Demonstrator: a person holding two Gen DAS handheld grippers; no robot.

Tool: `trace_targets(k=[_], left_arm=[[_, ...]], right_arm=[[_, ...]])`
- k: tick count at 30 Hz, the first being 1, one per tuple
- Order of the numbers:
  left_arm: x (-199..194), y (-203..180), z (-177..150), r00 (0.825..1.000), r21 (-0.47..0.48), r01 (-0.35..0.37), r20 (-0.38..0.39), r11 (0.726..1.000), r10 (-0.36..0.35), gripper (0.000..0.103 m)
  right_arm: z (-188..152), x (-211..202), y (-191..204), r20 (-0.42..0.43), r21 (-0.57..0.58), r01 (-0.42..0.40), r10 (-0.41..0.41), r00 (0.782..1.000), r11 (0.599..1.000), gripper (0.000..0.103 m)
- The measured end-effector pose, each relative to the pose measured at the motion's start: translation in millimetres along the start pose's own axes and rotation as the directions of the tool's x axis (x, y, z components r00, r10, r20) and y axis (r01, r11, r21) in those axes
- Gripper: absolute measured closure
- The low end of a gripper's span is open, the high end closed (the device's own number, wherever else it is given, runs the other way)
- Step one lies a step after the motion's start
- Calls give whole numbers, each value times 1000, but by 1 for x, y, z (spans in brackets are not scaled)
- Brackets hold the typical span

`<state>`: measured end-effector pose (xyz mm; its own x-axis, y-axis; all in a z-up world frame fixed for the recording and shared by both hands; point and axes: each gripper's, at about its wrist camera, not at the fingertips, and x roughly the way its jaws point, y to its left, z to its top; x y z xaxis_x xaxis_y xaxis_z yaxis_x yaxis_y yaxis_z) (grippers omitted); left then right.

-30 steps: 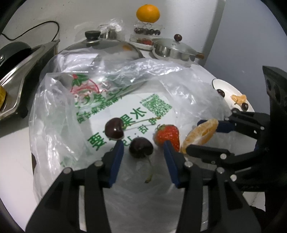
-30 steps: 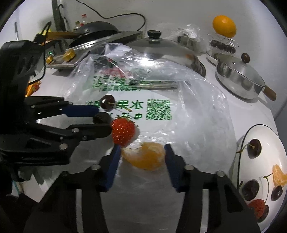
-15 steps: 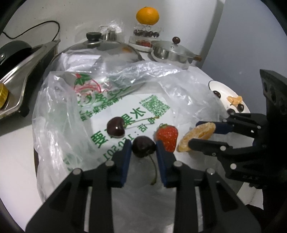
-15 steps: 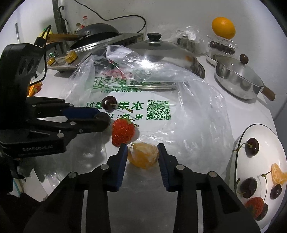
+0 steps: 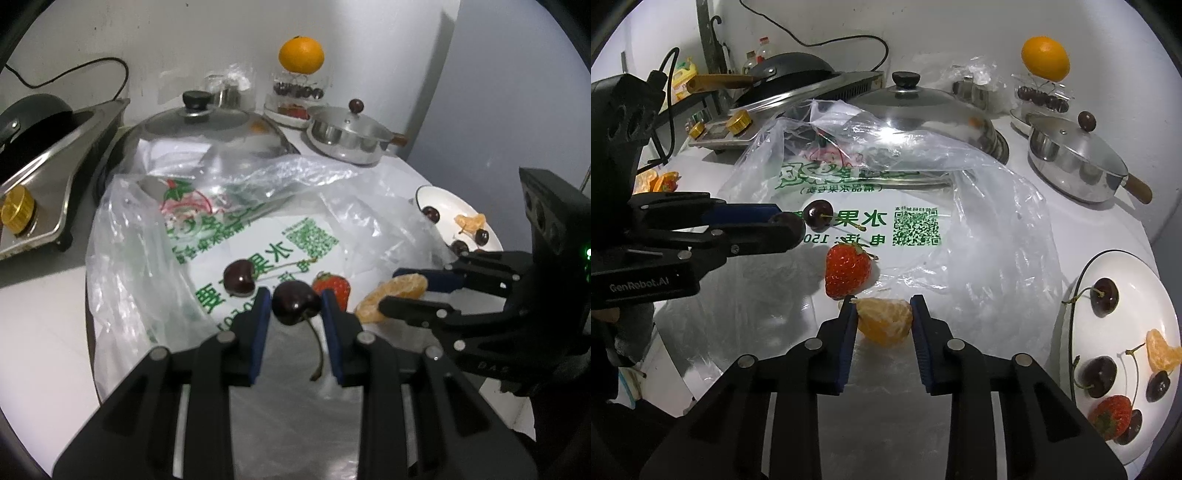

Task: Organize fruits
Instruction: 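Carry the cherry in the left tool and tangerine segment in the right tool to the plate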

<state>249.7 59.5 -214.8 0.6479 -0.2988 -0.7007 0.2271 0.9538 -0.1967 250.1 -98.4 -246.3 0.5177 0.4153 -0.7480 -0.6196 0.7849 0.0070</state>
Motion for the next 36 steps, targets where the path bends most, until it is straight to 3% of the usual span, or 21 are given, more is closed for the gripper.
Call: trace_targets(k=[15,36], left_arm=[[-14,-22,13,999,30,-5,41,1000,4,74],[-2,-90,34,999,109,18,42,994,-23,74]], right_arm=[[8,-38,-9,81,-3,25,-25,996,1000,72],[-16,-86,-71,131,77,94,-103,986,993,72]])
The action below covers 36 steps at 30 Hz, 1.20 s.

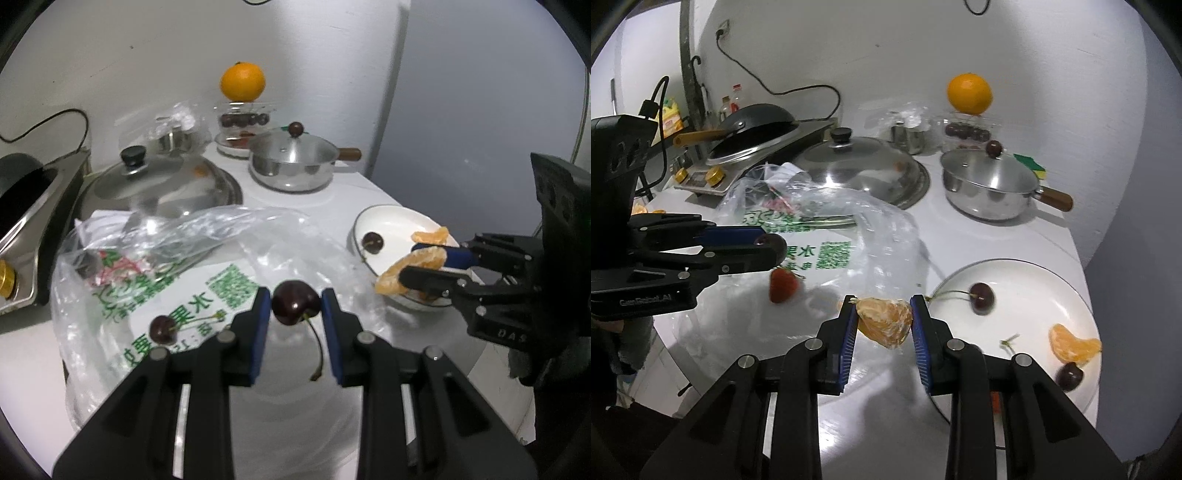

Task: Organize fruits
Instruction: 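Carry the cherry in the left tool and tangerine segment in the right tool to the plate, then open the right tool to drop the tangerine segment while the left tool releases the cherry onto the plate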

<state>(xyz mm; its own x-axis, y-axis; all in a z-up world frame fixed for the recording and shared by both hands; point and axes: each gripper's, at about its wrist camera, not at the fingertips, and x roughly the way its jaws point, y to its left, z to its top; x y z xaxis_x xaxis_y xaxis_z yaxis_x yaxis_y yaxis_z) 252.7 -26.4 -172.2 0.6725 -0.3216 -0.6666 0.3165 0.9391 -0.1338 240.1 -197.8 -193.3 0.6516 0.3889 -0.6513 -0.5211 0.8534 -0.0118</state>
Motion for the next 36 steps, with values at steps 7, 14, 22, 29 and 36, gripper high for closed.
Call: trace_targets(k=[7,14,22,29,36], left_arm=[[11,-25,8,1000,34,19,-12,999,-18,74],[23,-48,15,999,64,34,-27,997,-32,74],[41,-72,22,998,90,55,-49,994,-50,74],[59,-88,27,995,110,71,-72,991,-64,74],[75,-98,31,993,123,87,-88,989,-76,74]], right_arm=[[-11,-11,-28,7,41,26,-26,1000,999,72],[-20,-19,-54,13,77,44,-45,999,996,72],[-31,-21,-81,9,113,56,-57,998,992,72],[-39,-18,-101,-2,138,55,-55,998,989,72],[-44,-11,-114,-16,161,53,-51,999,986,72]])
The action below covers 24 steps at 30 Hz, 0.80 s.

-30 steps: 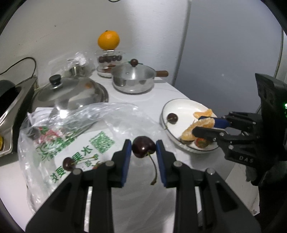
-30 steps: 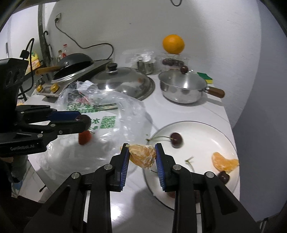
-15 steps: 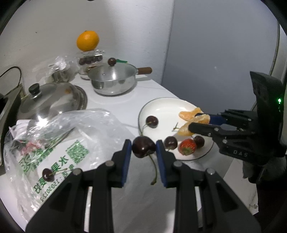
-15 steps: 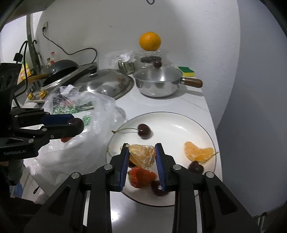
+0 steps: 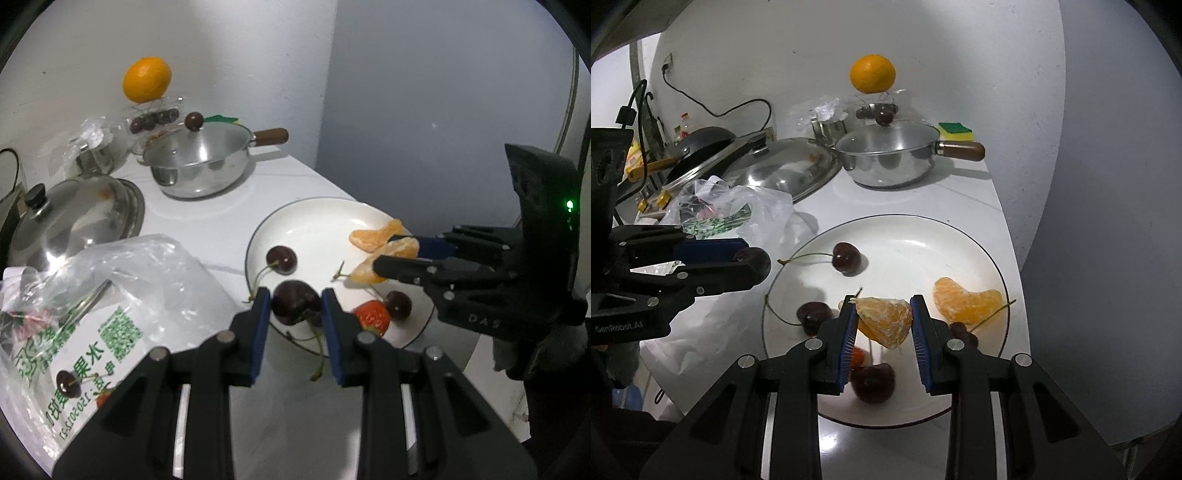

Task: Organize fruits
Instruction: 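Open the right tool to drop the tangerine segment while the left tool releases the cherry onto the plate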

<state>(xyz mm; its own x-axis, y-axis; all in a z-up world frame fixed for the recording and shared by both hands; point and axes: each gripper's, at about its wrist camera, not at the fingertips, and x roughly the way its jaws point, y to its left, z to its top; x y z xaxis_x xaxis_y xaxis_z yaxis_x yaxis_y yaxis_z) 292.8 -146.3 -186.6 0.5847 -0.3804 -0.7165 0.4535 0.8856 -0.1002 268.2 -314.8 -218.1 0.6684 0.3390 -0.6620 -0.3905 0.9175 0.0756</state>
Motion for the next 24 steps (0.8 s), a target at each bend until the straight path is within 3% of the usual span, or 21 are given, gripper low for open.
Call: trace_targets(k=[19,20,22,24], left_arm=[[31,-5,4,999,10,8,-34,1000,-7,74],[31,-5,4,999,9,7,-35,1000,-7,74],[31,-5,4,999,5,6,-37,1000,-6,73],[31,-5,4,999,4,5,-38,1000,-5,73]], right_arm=[[-3,13,-8,-24,9,13,-13,1000,1000,71],[-3,13,-8,-22,9,15,-14,1000,1000,70],[-3,12,-7,-16,5,25,-24,1000,1000,57],[-3,11,-7,-12,3,25,-25,1000,1000,53]])
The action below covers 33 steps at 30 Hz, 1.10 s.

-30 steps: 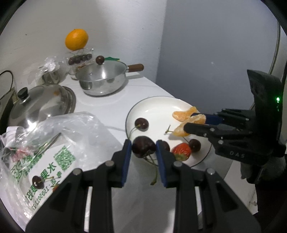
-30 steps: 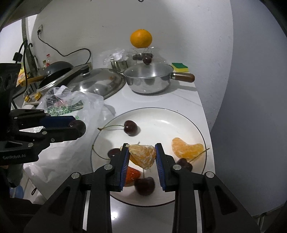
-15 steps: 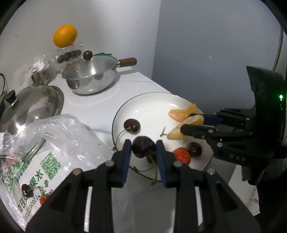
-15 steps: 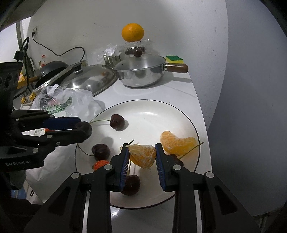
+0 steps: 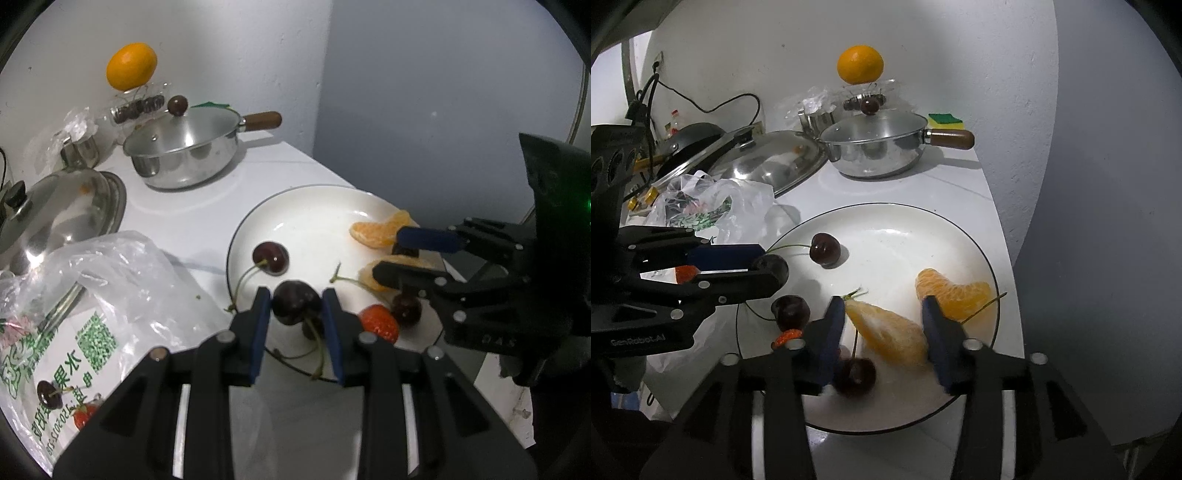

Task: Organize fruits
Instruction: 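Open the right tool to drop the tangerine segment while the left tool releases the cherry onto the plate, then move both open tools back over the strawberry and cherry on the bag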

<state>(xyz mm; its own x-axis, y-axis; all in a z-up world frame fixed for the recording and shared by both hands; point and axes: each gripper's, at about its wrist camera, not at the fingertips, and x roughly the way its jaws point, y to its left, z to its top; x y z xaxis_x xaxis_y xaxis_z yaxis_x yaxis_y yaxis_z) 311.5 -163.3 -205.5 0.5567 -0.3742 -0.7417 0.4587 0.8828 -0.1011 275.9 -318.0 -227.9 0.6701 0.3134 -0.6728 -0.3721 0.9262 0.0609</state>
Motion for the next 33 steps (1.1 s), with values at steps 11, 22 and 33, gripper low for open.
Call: trace_targets(k=[11,22,33], left_arm=[[-10,-4,-3,1000,2,0,12,1000,0,63],[-29,-12,-9,999,10,2,38,1000,-3,48],[-55,-23,-25,998,14,-5,59,1000,4,48]], right_arm=[[-3,-13,7,17,-11,19,-18,1000,1000,49],[-15,-36,13,38,6,35,-35,999,999,48],[-25,-59,27,57,0,42,-42,997,999,48]])
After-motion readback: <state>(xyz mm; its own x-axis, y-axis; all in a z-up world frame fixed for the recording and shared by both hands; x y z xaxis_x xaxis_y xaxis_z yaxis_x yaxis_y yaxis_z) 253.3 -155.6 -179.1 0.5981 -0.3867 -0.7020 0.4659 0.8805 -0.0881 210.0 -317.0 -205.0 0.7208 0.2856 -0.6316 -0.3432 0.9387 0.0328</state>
